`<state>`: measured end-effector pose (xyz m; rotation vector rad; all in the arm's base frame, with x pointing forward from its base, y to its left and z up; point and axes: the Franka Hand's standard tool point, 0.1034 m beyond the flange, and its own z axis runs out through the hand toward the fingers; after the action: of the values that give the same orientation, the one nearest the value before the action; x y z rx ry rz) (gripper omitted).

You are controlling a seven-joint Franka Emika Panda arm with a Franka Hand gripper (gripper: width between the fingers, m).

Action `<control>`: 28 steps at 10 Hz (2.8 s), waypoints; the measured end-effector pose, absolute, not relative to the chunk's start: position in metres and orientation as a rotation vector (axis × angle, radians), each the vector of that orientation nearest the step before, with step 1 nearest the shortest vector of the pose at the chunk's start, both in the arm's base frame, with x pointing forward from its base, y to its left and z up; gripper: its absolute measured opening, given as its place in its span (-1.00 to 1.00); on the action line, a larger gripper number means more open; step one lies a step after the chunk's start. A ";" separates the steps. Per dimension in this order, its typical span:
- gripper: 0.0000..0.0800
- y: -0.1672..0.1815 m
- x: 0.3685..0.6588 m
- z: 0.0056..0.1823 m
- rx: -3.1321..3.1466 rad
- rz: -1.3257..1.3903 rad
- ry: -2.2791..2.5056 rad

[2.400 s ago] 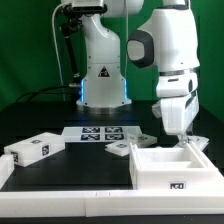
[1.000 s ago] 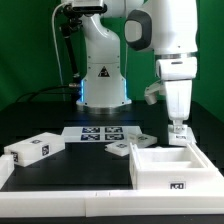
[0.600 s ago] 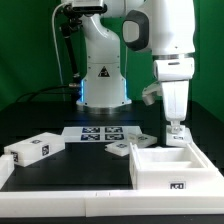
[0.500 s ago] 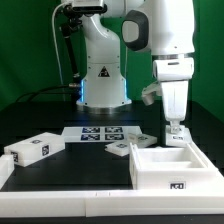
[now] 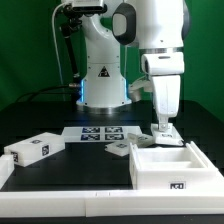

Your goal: Assemble cabinet

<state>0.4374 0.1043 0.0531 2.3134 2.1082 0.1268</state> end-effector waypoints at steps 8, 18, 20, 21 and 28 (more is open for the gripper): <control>-0.83 0.102 0.464 0.062 2.324 0.100 2.088; -0.83 0.116 0.449 0.057 2.331 0.104 2.095; -0.83 0.122 0.447 0.056 2.331 0.103 2.099; -0.83 0.122 0.449 0.056 2.331 0.106 2.097; -0.83 0.110 0.458 0.059 2.377 0.081 2.042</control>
Offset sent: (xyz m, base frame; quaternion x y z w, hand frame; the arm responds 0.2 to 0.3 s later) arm 0.0230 0.0059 0.0097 0.0155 -0.0176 -0.0085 0.9997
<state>0.4578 0.1096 0.0594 2.3770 2.0421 0.0807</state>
